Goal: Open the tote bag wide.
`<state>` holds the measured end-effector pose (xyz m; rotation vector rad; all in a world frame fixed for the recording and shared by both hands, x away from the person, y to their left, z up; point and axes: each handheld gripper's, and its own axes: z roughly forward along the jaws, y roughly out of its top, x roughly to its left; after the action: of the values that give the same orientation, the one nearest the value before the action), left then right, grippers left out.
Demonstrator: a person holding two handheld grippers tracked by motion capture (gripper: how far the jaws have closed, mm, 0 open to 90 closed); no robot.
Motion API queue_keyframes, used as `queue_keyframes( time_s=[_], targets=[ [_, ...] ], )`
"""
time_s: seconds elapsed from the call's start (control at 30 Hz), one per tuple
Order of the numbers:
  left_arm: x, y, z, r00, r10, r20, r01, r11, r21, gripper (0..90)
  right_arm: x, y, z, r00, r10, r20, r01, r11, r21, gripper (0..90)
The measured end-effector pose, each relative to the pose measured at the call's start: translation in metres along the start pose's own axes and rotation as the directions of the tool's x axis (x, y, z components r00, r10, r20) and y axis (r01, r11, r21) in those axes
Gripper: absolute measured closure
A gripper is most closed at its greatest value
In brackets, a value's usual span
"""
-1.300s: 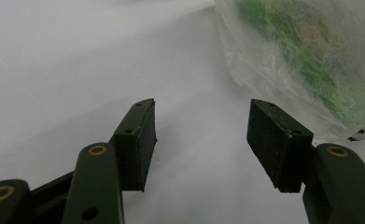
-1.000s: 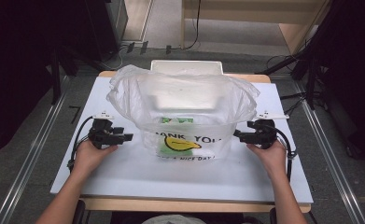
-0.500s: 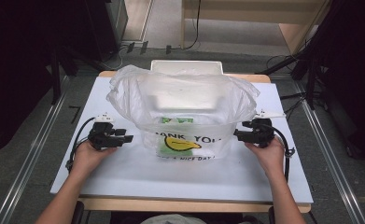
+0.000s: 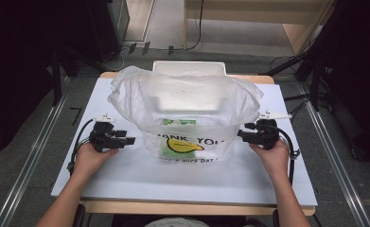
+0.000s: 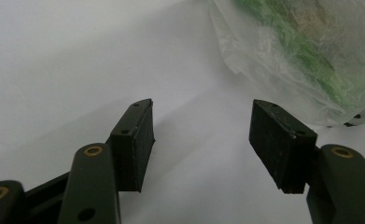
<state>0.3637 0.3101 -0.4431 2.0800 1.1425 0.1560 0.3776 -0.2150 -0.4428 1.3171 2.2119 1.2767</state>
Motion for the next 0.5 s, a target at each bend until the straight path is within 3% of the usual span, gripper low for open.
queue_keyframes(
  time_s=[0.27,0.5],
  targets=[
    [0.0006,0.0003,0.0014,1.0000,-0.004,0.005,0.004,1.0000,0.002,37.8,0.0006,-0.0003,0.0011,1.0000,-0.004,0.000,0.004,1.000,0.017,41.5],
    [-0.0030,0.0018,0.0013,0.9997,0.023,-0.001,-0.023,0.9997,0.006,43.3,-0.0005,0.0001,-0.0002,0.9999,0.004,-0.011,-0.004,1.000,0.013,42.7]
  ],
)
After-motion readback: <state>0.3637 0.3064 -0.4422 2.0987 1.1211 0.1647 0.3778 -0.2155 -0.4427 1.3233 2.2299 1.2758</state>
